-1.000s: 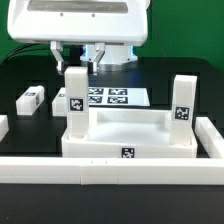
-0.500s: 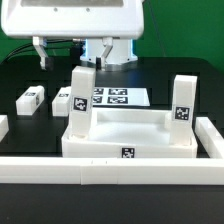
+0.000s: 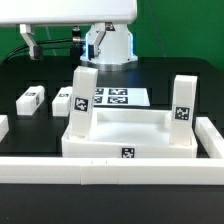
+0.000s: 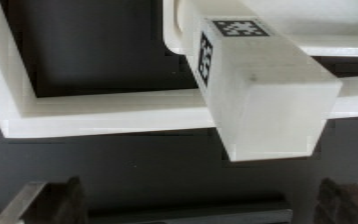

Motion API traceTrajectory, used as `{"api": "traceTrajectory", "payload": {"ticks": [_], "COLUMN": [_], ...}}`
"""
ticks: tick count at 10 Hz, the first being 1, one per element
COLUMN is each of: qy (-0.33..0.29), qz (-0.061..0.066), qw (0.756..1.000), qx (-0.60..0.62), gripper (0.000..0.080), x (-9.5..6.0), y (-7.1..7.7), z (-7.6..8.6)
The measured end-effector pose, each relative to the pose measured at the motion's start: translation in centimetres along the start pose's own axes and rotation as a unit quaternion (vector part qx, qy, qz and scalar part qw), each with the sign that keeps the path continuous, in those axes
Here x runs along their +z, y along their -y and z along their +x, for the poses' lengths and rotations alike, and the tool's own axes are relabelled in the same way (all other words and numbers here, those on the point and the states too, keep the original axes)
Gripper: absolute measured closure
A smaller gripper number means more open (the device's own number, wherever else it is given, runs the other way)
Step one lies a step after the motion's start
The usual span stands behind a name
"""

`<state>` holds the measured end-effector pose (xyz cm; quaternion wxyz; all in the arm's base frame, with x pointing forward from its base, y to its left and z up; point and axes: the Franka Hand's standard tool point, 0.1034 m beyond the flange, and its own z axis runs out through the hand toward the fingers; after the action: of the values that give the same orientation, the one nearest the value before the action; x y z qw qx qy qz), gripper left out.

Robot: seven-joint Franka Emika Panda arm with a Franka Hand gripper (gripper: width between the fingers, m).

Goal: Assemble desk

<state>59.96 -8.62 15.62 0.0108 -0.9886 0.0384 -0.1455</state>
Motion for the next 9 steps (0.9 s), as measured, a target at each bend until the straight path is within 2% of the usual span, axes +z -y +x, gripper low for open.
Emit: {"api": "traceTrajectory", "payload": {"ticks": [1, 3, 4, 6, 9], "qy": [0.01, 0.012, 0.044, 0.119, 0.122], "qz": [0.004, 0.0, 0.009, 0.025, 0.026], "qw": [1.0, 1.0, 0.999, 0.993, 0.992], "qx": [0.001, -0.002, -0.002, -0.007, -0.006], "gripper": [0.015, 0.015, 0.015, 0.015, 0.015], "x": [0.1, 0.9, 1.3, 1.3, 1.5], "y": [0.2, -0.3, 0.2, 1.3, 1.3], "z": [-0.2, -0.6, -1.2, -1.1, -0.9]}}
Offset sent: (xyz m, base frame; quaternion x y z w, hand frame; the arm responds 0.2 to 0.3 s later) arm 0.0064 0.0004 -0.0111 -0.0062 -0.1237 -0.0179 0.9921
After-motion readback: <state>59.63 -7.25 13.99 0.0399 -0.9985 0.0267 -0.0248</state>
